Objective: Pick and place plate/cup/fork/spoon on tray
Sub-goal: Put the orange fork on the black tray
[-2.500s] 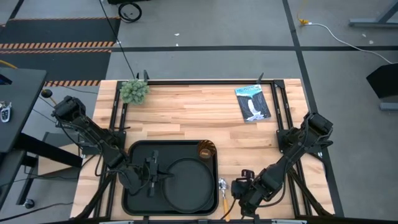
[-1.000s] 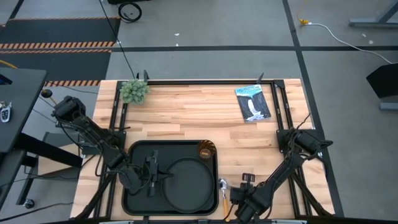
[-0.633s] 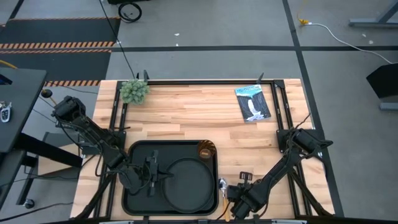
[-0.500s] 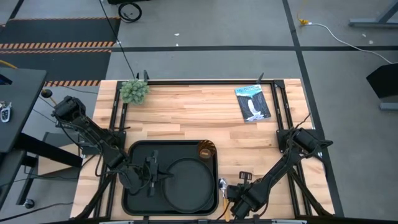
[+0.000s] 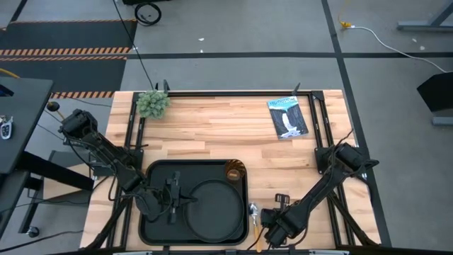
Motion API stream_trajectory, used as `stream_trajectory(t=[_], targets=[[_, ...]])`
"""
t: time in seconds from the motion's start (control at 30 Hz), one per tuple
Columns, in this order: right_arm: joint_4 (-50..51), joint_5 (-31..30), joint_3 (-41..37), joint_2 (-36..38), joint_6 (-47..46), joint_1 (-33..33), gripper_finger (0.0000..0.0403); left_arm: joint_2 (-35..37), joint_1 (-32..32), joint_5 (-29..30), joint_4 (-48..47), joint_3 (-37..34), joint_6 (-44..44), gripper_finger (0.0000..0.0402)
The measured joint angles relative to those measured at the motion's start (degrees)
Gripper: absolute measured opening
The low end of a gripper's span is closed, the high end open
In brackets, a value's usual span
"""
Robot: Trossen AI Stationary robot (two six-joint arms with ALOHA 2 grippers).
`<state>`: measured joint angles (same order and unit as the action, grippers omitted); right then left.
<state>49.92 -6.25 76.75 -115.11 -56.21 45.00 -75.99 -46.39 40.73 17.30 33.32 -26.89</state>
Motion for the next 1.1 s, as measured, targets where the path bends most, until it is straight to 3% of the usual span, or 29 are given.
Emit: stream_trajectory(t=[0.23, 0.5, 0.73, 1.1], targets=[[3.31, -1.85, 0.15, 3.37, -1.96, -0.03, 0.0012, 0.0, -0.02, 0.37, -0.02, 0.0, 0.28, 0.0015], [1.09, -9.09, 0.21, 7.97, -2.27, 0.01, 0.0012, -0.17, -0.01, 2.84, -0.04, 0.0, 0.09, 0.0075], [-11.56, -16.01, 0.24, 9.05, 3.88, -1.2, 0.0014, -0.17, 0.0, 2.58, 0.04, 0.0, 0.02, 0.0123], [-36.55, -19.22, 0.28, 9.05, 25.03, -6.57, 0.0014, -5.53, 0.02, -2.42, 8.97, 0.14, 3.81, 0.0128]])
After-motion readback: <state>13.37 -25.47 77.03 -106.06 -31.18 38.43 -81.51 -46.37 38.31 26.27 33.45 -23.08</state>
